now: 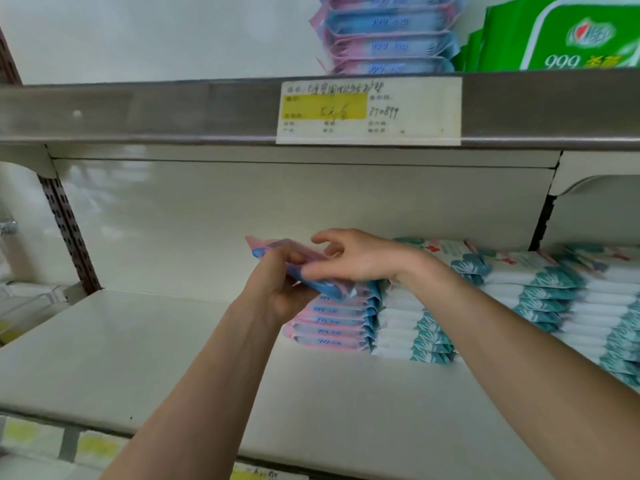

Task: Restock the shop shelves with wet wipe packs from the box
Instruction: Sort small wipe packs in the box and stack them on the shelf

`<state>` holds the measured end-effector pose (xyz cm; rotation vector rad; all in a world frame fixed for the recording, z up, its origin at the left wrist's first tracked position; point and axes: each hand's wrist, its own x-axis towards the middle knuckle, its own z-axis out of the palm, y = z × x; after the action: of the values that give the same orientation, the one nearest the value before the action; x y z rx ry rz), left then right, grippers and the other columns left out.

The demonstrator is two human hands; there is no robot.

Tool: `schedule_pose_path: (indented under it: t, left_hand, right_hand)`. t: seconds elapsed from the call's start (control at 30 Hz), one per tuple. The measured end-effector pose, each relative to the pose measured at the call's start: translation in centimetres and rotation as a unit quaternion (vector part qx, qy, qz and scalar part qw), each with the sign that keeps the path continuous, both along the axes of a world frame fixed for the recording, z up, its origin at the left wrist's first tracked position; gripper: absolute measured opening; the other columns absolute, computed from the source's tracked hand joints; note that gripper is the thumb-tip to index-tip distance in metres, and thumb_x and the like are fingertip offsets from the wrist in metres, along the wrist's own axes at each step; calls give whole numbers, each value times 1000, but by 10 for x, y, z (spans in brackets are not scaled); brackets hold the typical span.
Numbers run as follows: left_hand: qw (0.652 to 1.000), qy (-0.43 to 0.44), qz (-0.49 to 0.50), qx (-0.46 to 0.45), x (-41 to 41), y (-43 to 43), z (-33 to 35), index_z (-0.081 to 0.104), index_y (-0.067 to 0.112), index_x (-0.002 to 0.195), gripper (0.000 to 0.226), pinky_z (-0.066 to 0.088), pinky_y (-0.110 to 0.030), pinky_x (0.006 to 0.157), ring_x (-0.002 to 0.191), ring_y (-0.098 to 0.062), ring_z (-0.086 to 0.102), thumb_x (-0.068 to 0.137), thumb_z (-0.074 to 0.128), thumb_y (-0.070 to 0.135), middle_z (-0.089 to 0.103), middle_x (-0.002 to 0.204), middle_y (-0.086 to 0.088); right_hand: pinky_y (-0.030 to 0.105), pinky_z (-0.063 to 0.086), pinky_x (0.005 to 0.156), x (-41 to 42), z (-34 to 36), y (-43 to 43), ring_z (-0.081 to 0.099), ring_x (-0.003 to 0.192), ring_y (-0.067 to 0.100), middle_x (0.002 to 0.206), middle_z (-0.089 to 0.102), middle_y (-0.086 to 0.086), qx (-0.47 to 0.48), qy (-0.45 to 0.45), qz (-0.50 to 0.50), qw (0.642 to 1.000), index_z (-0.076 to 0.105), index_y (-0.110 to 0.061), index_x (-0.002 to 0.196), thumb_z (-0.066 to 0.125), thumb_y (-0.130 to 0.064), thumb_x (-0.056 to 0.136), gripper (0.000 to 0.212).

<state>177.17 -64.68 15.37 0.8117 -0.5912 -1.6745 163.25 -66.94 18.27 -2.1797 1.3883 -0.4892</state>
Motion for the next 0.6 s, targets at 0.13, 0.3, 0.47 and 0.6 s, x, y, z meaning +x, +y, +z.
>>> schedule_pose_path:
  t: [0.13, 0.3, 0.47, 0.6]
  left_hand:
    - [1000, 8, -16, 22, -10, -7, 5, 58, 0, 93, 24, 57, -36, 61, 78, -31, 64, 88, 34, -1, 66, 81, -21]
    - [996, -74, 16, 42, 3, -16, 14, 49, -1, 80, 19, 55, -33, 62, 65, -23, 58, 97, 44, 6, 56, 80, -18]
    - [937, -344, 61, 25, 18, -45, 8, 56, -2, 74, 20, 55, -27, 43, 39, -16, 55, 92, 59, 4, 57, 67, -15]
    - [907, -416, 64, 7, 18, -57, 10, 54, -4, 77, 16, 57, -33, 61, 46, -20, 58, 91, 60, 1, 60, 69, -17]
  right_hand:
    - [34, 53, 86, -3, 1, -6, 63, 94, 14, 109, 63, -5, -26, 37, -10, 999, 52, -29, 123, 79, -35, 68, 62]
    - [30, 52, 88, -26, 19, -13, 62, 99, 16, 116, 58, -3, 3, 88, -28, 996, 50, -27, 125, 82, -27, 70, 64]
    - [30, 51, 90, -35, 24, -26, 58, 101, 12, 114, 56, -7, 10, 111, -28, 993, 54, -26, 114, 80, -24, 72, 50]
    - [31, 51, 87, -33, 14, -36, 57, 99, 15, 106, 56, -6, -14, 111, -32, 993, 54, -27, 102, 76, -15, 74, 37]
